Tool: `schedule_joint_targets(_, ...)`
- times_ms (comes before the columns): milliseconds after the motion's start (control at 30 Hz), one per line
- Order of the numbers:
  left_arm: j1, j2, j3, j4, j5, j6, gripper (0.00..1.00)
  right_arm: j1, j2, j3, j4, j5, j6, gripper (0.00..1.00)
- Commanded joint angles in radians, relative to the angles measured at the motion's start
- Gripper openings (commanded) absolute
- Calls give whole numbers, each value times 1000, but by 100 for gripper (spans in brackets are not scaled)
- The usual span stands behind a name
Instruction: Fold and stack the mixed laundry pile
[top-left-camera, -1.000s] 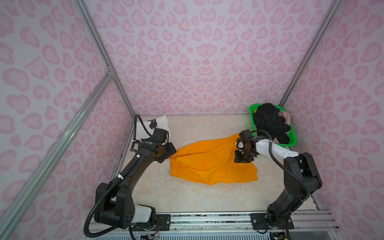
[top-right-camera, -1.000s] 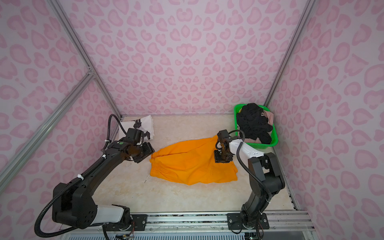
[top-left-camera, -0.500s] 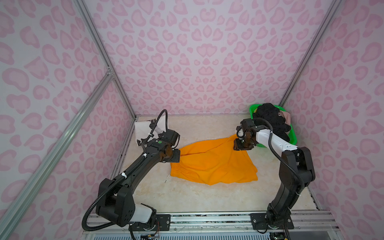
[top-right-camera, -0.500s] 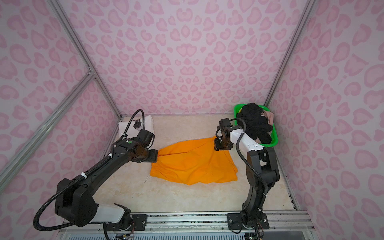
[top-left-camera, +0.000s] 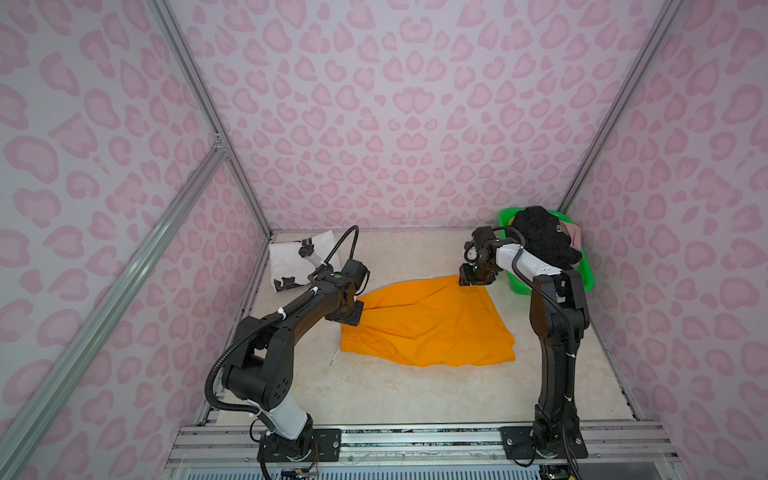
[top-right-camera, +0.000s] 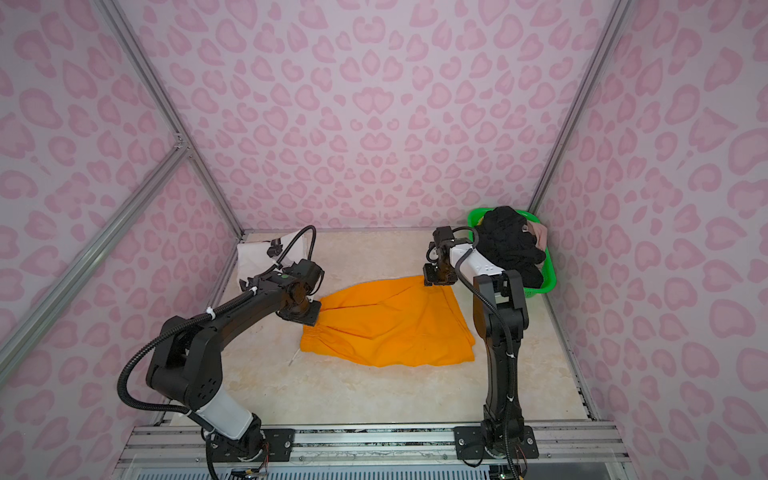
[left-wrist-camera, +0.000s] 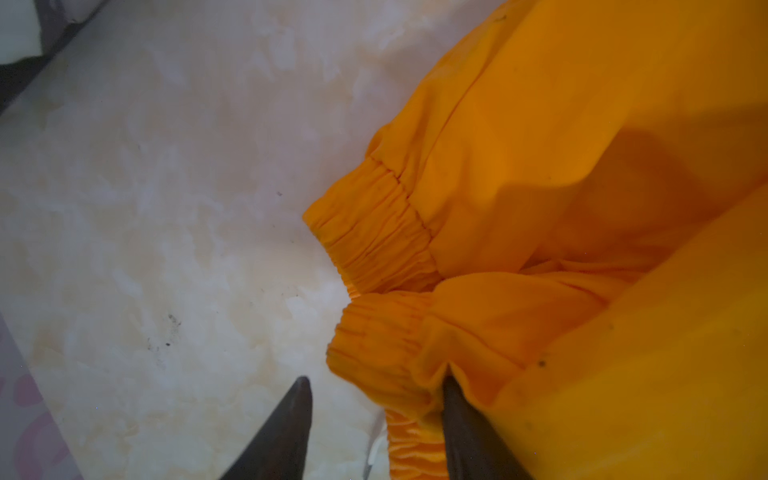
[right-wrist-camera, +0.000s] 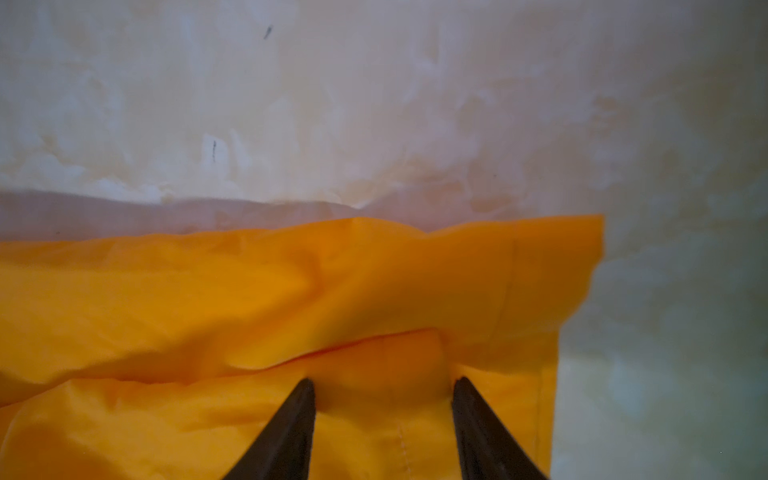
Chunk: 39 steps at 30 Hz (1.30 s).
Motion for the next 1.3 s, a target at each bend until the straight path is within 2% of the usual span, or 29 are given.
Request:
schedule_joint_targets(0,1,40,6,25,39,-21,43,-5,25,-3,-47,9,-4,51)
schedule_joint_targets(133,1,76,-6,22,63,-59,28,-10,31,-29,-49,-4,-7,44)
schedule_joint_targets(300,1,67,-28,-6,124,-130,20,-11,-5,-100,-55,4,-12,36)
schedule_joint_targets(500,-18,-18,-112,-18,250,-247,20,-11,-94,-257,-45,12,-10,35)
schedule_joint_targets(667,-88,-77,-176,-38,328,-354,20,-11,-161,-344,-51,20,-8,35)
schedule_joint_targets(800,-123,-118,-177,-93,346,-408,22,-11,-214,-369,-67,25,-7,36)
schedule_joint_targets(867,-122,-146,-144,-138,295,-403,27,-12,-233,-359,-80,30,-9,40)
schedule_joint_targets(900,-123,-160,-120,-162,262,-391,34,-11,-242,-350,-87,37,-13,43)
schedule_joint_targets(967,-123,-185,-84,-189,223,-354,54,-11,-251,-329,-101,52,-20,47)
schedule_joint_targets(1000,-123,-193,-70,-196,206,-329,60,-11,-254,-317,-107,56,-24,48)
schedule_joint_targets(1100,-123,-190,-42,-222,185,-257,64,-11,-245,-291,-113,51,-37,48)
schedule_joint_targets(1267,-143,-151,-38,-265,149,-193,64,-11,-229,-271,-125,38,-38,47)
